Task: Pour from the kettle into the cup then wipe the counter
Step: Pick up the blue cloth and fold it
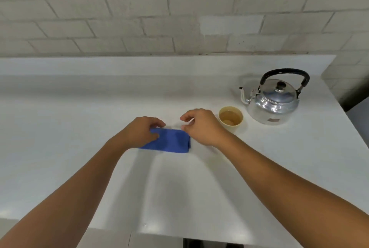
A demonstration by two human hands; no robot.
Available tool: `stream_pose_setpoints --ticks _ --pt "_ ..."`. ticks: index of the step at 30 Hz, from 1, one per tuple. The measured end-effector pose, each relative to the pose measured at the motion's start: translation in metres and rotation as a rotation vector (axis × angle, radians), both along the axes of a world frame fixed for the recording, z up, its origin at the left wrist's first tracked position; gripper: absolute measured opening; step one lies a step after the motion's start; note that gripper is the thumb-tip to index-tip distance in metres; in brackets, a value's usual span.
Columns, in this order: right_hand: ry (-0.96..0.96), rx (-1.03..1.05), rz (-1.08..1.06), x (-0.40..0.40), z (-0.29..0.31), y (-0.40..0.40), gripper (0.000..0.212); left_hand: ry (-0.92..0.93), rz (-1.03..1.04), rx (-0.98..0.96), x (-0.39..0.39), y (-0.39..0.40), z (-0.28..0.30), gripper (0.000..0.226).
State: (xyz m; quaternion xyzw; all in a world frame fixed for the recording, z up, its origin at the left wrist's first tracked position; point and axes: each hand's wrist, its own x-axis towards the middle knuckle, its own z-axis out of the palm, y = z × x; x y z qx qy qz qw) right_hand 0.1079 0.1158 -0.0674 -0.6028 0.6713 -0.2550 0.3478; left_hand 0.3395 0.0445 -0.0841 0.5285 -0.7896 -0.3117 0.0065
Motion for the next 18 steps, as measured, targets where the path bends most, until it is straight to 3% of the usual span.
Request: stream_pose_setpoints --ticks 10,18 --pt "0.288 0.071 0.016 0.032 -0.05 -0.002 0.051 0.004 0.015 -0.119 0.028 -0.004 -0.04 0.044" --pt "0.427 0.055 0.037 0.043 -0.058 0.003 0.029 -0.092 -0.096 -0.221 0.028 0.0 -0.047 0.043"
